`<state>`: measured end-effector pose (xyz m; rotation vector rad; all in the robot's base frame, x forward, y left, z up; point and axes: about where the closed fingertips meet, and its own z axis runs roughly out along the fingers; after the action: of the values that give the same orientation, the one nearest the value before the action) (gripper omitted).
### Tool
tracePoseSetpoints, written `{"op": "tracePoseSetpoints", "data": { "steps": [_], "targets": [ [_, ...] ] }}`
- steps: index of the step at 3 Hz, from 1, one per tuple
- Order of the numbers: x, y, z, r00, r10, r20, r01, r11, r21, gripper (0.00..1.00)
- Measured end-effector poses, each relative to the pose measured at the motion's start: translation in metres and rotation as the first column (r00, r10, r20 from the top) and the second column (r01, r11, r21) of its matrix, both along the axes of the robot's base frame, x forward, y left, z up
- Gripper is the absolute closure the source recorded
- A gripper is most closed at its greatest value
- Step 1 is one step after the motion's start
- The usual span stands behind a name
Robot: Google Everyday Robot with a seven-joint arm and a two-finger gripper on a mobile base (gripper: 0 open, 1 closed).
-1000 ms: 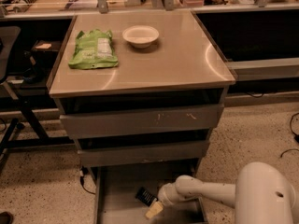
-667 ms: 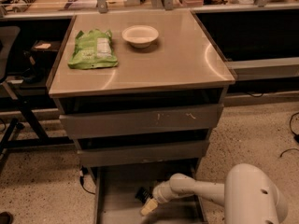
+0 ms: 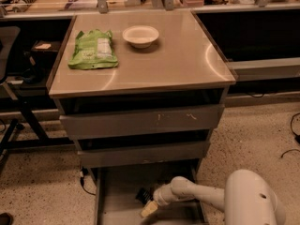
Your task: Pick rxbar blueberry from bottom drawer and place on counter
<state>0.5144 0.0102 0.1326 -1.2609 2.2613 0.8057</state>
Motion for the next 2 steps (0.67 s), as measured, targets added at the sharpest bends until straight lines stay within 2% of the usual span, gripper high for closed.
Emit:
{"op": "tracePoseSetpoints", "data": {
  "steps": [2],
  "targets": [
    [-0.01,-0.003,-0.022,0.9984,-0.043,-0.037,0.044,0.999,0.024,0.0]
  ]
}}
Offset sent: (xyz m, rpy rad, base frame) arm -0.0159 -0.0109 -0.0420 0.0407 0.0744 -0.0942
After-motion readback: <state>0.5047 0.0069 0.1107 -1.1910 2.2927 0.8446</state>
